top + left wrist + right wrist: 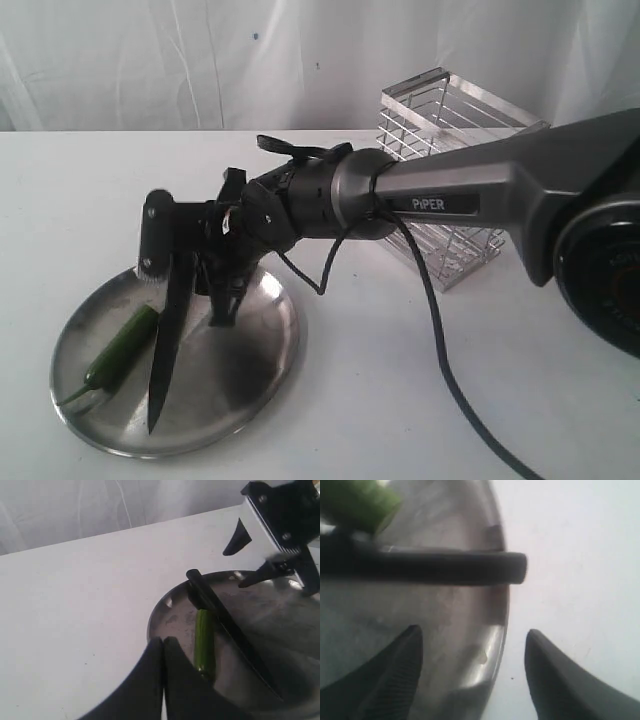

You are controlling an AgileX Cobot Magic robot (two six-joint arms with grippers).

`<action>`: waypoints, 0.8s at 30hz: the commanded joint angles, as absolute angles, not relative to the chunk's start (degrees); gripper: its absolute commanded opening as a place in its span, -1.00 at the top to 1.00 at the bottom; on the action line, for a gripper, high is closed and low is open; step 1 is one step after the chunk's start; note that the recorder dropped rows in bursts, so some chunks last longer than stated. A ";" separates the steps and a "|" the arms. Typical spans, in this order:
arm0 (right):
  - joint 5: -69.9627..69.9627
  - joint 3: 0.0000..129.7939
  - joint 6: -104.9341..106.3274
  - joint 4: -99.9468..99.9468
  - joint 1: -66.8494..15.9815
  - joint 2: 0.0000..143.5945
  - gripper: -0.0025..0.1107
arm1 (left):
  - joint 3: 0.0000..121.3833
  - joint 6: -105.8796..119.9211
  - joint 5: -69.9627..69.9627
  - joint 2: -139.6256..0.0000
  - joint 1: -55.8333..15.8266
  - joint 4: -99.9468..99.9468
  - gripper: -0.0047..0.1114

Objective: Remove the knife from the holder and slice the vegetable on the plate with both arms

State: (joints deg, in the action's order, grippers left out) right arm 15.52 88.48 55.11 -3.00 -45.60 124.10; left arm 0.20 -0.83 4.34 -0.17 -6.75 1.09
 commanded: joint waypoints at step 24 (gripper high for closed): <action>19.06 106.23 -11.08 -5.80 -45.66 138.84 0.00 | 0.00 -1.20 4.31 0.00 -7.10 0.99 0.92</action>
